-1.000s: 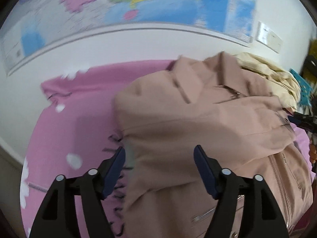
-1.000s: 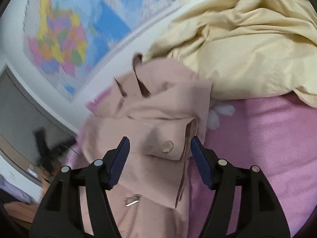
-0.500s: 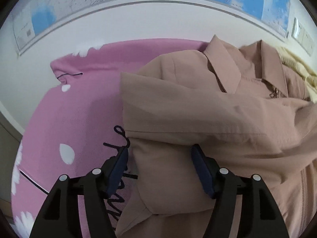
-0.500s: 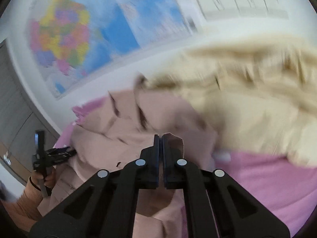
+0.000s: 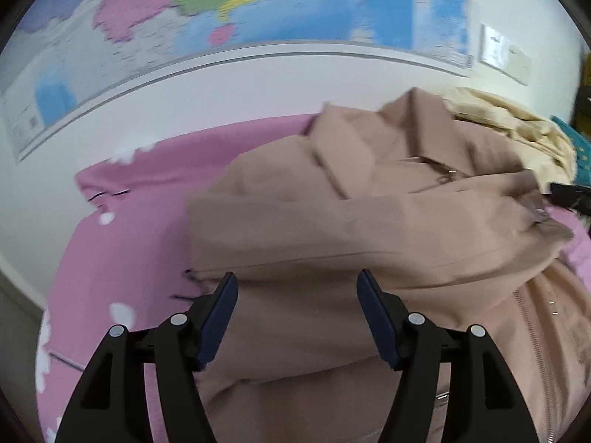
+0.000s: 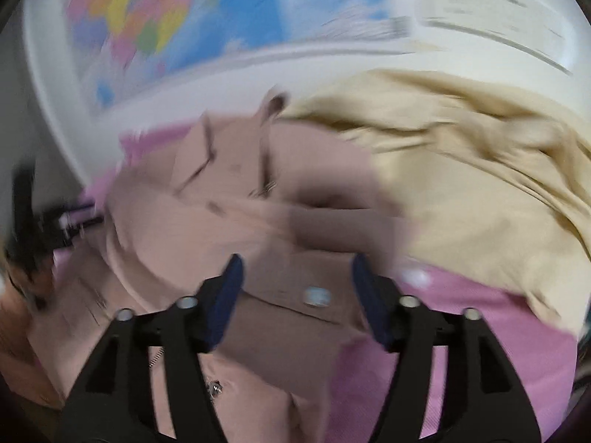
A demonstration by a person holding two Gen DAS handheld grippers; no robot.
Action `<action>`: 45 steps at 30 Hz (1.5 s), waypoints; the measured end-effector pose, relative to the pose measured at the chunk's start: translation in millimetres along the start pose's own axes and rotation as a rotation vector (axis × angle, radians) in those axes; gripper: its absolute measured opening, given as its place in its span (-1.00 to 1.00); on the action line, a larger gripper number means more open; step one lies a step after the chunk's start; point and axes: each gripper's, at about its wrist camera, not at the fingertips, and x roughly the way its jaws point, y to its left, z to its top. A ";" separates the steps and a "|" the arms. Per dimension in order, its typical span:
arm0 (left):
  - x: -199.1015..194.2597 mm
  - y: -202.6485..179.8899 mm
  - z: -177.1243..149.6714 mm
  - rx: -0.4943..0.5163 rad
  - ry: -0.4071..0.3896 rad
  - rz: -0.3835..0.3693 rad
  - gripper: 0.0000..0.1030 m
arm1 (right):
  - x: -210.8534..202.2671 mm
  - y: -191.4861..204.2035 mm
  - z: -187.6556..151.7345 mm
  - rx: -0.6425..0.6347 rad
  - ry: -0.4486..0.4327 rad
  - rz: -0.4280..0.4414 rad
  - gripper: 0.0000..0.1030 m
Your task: Fold large clothes
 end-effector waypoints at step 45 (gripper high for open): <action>22.3 -26.0 -20.4 0.061 0.073 0.023 0.33 | -2.6 44.1 -35.4 -0.055 -0.015 0.064 0.11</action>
